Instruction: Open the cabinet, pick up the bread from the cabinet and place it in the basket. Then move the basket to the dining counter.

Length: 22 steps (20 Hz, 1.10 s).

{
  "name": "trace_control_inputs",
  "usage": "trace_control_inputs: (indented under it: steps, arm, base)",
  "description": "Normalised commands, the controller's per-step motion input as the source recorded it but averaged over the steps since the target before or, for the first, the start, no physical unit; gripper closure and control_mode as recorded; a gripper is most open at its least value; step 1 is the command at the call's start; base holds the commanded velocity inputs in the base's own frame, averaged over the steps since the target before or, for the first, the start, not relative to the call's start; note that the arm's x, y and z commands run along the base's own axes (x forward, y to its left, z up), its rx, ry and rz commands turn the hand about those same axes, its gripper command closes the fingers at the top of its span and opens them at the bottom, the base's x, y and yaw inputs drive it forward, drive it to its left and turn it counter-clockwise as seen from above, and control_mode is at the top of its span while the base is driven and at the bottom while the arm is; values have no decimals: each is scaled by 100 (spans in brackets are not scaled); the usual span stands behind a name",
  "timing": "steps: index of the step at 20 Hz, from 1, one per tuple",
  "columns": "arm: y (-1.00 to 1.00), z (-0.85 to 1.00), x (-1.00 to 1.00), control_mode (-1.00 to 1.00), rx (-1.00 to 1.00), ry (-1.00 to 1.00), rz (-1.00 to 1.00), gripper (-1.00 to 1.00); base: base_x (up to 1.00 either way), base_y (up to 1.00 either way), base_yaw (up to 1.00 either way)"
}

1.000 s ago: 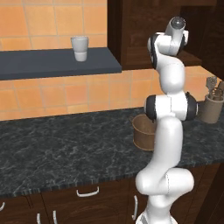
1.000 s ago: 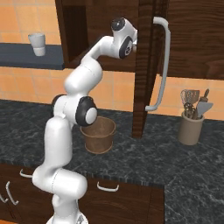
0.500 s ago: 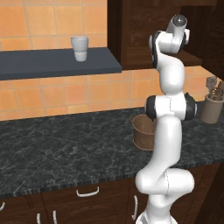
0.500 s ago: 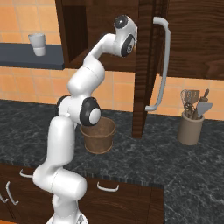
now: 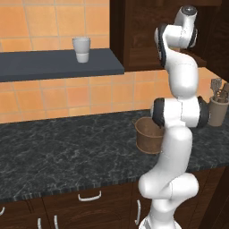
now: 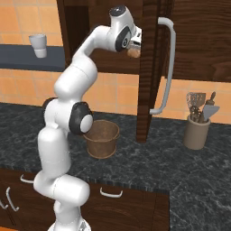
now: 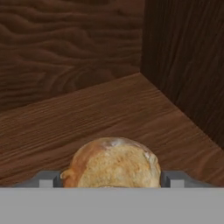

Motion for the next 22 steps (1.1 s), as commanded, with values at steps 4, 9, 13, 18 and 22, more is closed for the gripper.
trace_control_inputs:
  steps: [4,9,13,18,22]
  arm:
    - [79,-37,-100,-100,-8,-15,0,100]
    - [61,-42,-100,-100,-13,-29,6,100]
    - [52,0,-100,-100,-3,-8,2,100]
    - [44,0,-100,-100,0,3,0,100]
    - [29,-2,-100,-100,0,13,0,100]
  base:
    - [0,0,0]
    - [0,0,0]
    - [0,0,0]
    - [0,0,0]
    - [0,0,0]
